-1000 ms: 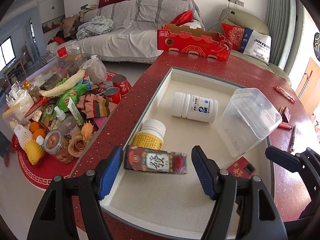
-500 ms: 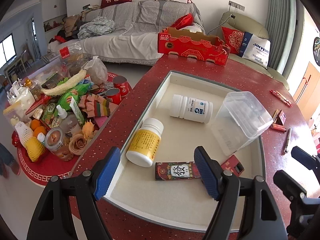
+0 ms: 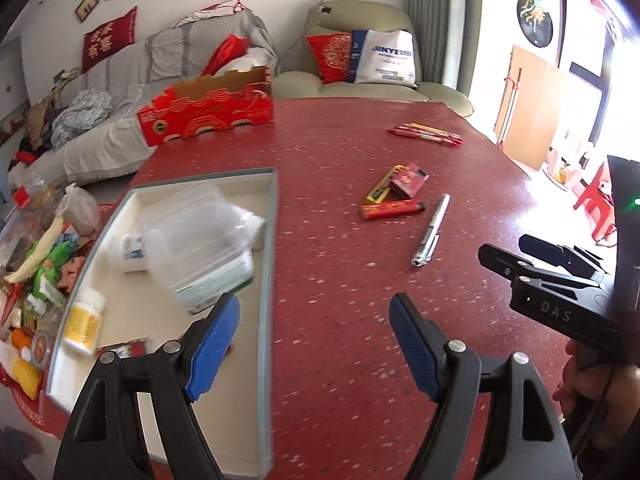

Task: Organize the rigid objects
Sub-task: 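Grasp the silver pen with the left tool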

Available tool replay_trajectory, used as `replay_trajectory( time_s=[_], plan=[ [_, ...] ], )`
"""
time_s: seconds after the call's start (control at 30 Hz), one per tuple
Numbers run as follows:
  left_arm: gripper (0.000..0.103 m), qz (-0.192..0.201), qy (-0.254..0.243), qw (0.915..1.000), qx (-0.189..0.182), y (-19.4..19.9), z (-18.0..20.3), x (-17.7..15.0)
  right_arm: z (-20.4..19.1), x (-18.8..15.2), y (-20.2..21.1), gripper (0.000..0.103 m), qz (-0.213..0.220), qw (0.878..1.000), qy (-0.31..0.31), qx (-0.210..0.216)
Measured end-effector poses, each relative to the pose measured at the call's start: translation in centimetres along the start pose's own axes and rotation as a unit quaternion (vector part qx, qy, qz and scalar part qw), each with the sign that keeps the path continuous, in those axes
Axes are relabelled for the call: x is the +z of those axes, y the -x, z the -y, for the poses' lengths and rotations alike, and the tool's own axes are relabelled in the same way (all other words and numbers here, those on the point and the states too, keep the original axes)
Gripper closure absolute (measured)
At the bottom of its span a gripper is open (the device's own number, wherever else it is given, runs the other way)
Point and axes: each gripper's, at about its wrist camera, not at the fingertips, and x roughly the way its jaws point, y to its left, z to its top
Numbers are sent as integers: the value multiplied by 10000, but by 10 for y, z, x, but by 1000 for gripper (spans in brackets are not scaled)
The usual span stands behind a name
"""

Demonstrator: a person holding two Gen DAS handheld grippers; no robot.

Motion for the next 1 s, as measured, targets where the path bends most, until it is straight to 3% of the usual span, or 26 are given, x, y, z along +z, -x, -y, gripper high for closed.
replay_trajectory(
  time_s=[0.1, 0.3, 0.4, 0.53, 0.57, 0.6, 0.63, 0.67, 0.7, 0.8, 1.0],
  plan=[
    [23, -243, -188, 9989, -365, -33, 34, 17, 30, 1, 1, 32, 51, 9994, -328, -109],
    [23, -531, -959, 9922, -601, -93, 89, 43, 66, -4, -1, 32, 89, 9981, -550, -259],
    [23, -606, -1253, 9886, -569, -112, 103, 50, 78, -7, -2, 32, 90, 9970, -767, -77],
    [24, -654, -1286, 9875, -634, -130, 108, 57, 85, -8, -1, 32, 143, 9956, -925, 91],
    [31, -627, -1255, 9878, -682, -132, 108, 58, 85, -9, 0, 32, 153, 9955, -928, 124],
    [52, -614, -1151, 9876, -878, -131, 106, 58, 85, -9, 1, 32, 168, 9954, -929, 147],
    [65, -541, -1081, 9886, -899, -130, 105, 58, 85, -9, 1, 32, 182, 9954, -929, 168],
    [87, -498, -1105, 9890, -853, -129, 105, 57, 85, -9, 1, 32, 185, 9953, -932, 200],
    [92, -490, -1100, 9890, -857, -129, 105, 56, 85, -9, 0, 32, 165, 9952, -940, 237],
    [92, -407, -1032, 9905, -814, -125, 102, 52, 85, -9, -3, 32, 75, 9951, -931, 313],
    [92, -167, -412, 9957, -808, -102, 74, 34, 71, -2, -7, 32, 21, 9979, -488, 415]
  ],
)
